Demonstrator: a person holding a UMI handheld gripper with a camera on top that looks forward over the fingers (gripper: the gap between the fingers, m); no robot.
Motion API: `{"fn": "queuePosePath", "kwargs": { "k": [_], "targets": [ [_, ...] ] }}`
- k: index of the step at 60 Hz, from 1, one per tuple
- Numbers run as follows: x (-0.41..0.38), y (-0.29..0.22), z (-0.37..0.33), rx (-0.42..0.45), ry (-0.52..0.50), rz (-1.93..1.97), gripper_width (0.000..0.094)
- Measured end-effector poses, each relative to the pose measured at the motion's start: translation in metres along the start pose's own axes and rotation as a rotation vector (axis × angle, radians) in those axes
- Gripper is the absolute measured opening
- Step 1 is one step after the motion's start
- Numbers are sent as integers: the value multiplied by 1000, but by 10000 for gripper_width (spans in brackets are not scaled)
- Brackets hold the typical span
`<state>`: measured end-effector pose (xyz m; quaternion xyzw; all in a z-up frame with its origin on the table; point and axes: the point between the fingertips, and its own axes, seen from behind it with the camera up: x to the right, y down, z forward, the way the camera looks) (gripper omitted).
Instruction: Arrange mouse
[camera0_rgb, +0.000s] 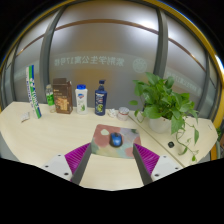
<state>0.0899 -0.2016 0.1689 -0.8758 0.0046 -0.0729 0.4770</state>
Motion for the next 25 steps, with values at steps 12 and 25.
{"fn": "queuePosePath", "kwargs": {
  "k": [12, 25],
  "targets": [
    [-1, 8, -47, 8, 15, 28, 850],
    [-4, 13, -62, 12, 18, 19, 852]
  ]
}}
